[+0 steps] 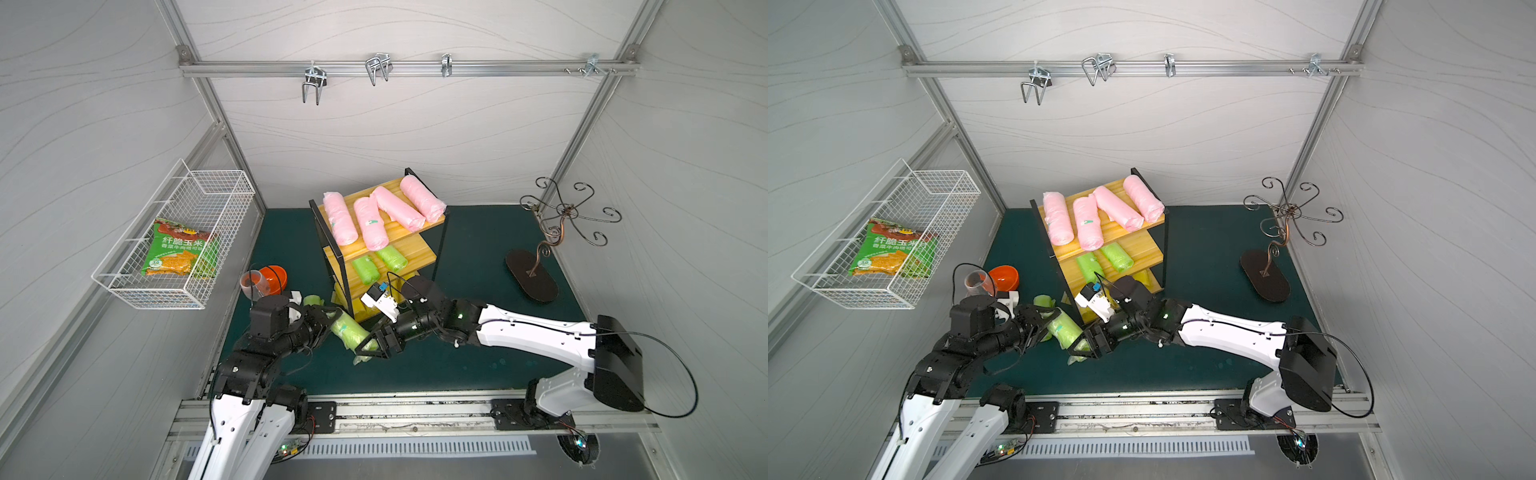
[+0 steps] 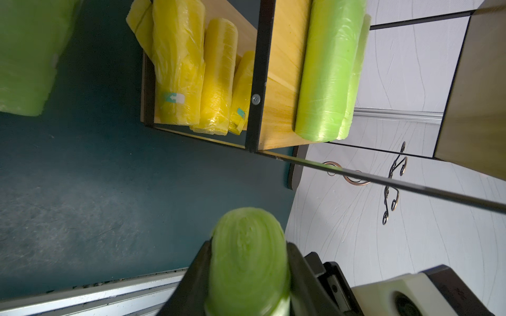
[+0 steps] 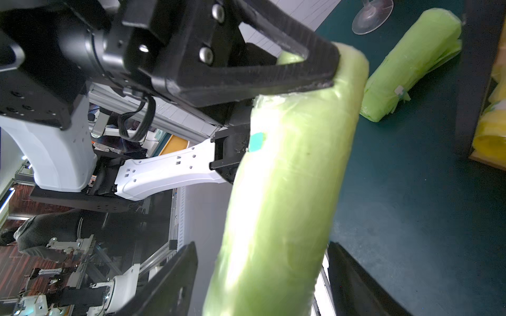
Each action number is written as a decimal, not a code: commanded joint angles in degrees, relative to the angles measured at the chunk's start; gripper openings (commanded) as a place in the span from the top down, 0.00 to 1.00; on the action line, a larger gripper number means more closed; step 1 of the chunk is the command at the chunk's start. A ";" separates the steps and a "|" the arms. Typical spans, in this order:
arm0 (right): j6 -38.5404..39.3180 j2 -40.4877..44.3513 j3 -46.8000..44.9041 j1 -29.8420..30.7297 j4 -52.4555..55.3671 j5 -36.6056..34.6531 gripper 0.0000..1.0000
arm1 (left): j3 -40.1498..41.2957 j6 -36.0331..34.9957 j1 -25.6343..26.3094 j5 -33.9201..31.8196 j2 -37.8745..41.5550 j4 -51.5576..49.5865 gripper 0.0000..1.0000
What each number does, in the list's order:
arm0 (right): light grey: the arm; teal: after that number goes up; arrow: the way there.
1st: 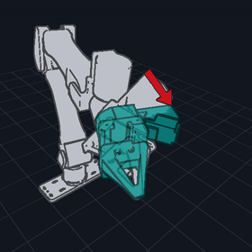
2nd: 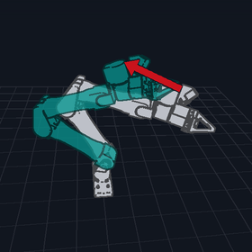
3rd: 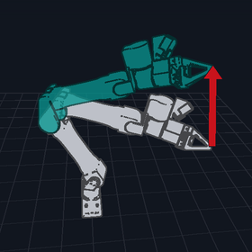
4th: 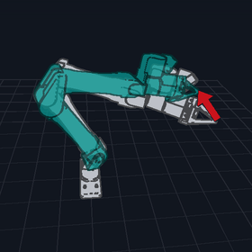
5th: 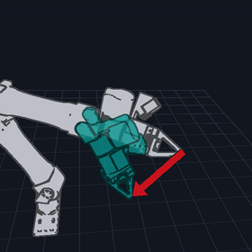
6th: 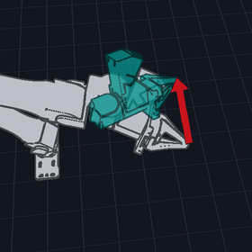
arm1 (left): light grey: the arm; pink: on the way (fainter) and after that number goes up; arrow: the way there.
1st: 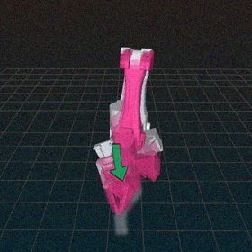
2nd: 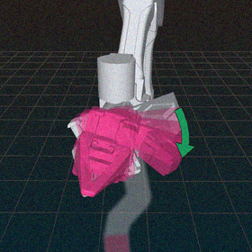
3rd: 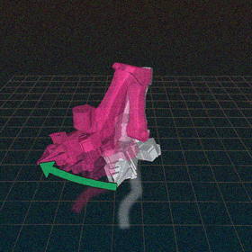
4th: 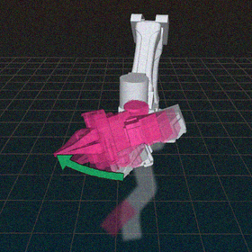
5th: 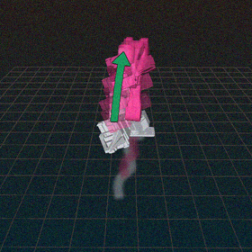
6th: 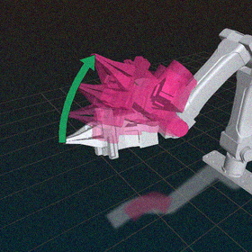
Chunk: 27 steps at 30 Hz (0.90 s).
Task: Sort the rolls of trash bags by color and place them on the shelf
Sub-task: Pick up the roll of trash bags from the center of the board.
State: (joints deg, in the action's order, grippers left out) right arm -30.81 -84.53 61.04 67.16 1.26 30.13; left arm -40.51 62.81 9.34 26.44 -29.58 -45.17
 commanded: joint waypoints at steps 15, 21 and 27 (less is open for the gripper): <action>-5.70 -3.53 -0.24 0.34 -4.91 -2.68 0.51 | 0.17 0.66 0.24 1.16 1.99 3.97 1.00; -4.78 -3.28 0.66 0.32 -2.67 -3.19 1.00 | 0.41 0.43 0.25 1.40 1.48 3.97 0.85; -2.34 3.18 -2.04 0.26 3.33 -13.91 1.00 | -2.29 -2.55 0.28 -0.88 0.61 0.06 0.23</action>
State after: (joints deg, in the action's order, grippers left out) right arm -35.24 -86.54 60.18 67.48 1.56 23.18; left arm -39.64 62.35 9.45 26.02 -28.69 -45.56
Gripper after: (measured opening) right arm 0.221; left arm 0.743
